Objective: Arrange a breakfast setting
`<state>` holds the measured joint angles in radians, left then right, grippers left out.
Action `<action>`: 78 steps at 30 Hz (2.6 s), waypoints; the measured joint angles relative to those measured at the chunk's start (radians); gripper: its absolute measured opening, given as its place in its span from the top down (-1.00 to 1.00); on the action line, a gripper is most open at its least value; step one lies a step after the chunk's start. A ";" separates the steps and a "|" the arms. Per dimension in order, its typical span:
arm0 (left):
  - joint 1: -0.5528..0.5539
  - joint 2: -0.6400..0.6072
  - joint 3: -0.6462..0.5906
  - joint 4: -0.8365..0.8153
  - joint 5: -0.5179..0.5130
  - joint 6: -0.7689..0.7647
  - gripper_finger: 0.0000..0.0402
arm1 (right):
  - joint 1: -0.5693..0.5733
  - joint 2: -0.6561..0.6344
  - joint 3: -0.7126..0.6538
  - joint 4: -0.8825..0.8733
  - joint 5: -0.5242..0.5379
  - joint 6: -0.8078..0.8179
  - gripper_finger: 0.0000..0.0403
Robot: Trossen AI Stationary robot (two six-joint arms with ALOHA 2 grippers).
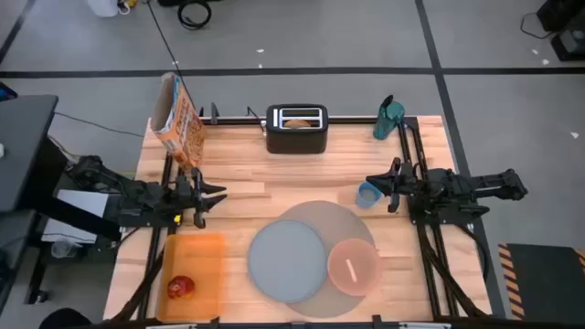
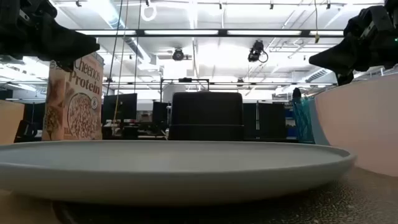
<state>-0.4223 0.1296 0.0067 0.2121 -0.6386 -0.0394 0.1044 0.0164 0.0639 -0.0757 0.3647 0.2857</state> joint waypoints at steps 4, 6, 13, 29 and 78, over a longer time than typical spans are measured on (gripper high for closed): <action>0.000 0.000 0.000 0.000 0.000 0.000 0.47 | 0.000 0.000 0.000 0.000 0.000 0.000 0.89; 0.000 0.000 0.000 0.000 0.000 0.000 0.47 | 0.000 0.000 0.000 0.000 0.000 0.000 0.89; 0.000 0.000 0.000 0.000 0.000 0.000 0.47 | 0.000 0.000 0.000 0.000 0.000 0.000 0.89; 0.000 0.000 0.000 0.000 0.000 0.000 0.47 | 0.000 0.000 0.000 0.000 0.000 0.000 0.89; 0.000 0.000 0.000 0.231 -0.007 0.234 0.47 | 0.000 0.000 0.000 0.000 0.000 0.000 0.89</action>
<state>-0.4221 0.1299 0.0063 0.4428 -0.6456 0.1947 0.1046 0.0166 0.0641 -0.0757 0.3649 0.2854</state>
